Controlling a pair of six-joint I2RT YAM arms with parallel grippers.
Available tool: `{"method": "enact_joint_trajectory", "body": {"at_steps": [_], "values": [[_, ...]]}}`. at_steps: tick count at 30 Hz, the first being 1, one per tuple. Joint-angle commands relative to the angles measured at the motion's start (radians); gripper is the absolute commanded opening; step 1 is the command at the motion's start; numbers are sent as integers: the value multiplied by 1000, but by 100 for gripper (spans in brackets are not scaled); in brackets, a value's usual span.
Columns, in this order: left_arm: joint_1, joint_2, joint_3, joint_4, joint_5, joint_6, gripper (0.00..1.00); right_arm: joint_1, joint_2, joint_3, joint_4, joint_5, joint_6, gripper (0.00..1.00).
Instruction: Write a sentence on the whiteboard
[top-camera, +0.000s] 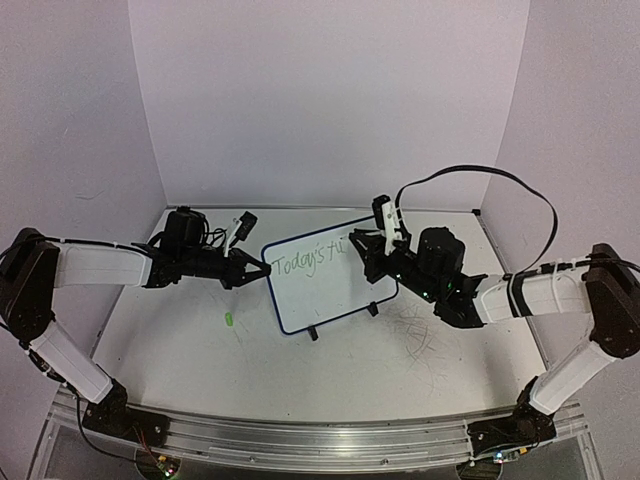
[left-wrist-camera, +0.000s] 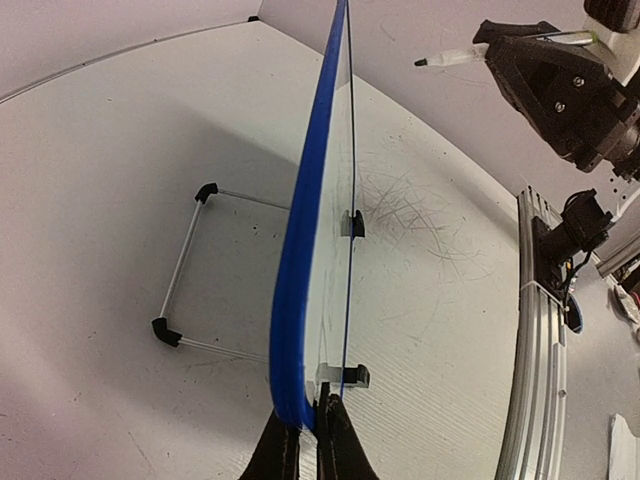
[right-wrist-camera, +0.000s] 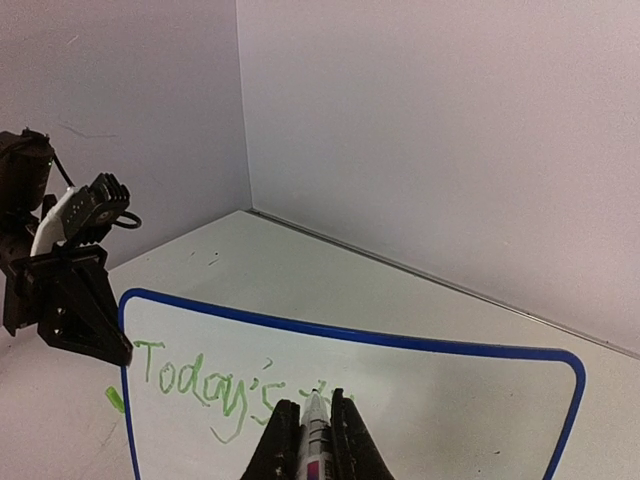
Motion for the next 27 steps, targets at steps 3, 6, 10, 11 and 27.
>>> {"method": "enact_joint_trajectory", "body": {"at_steps": [3,6,10,11,27], "values": [[-2,-13,21,-37,-88,82,0,-3,26,43,-7,50,-17,0],[-4,-15,20,-36,-88,82,0,-2,38,46,-9,75,-12,0],[-4,-15,20,-38,-88,84,0,-4,44,43,-10,83,-7,0],[-4,-15,20,-38,-88,84,0,-4,44,44,-10,87,-6,0],[-6,-17,18,-38,-87,84,0,-27,79,89,-45,88,5,0]]}}
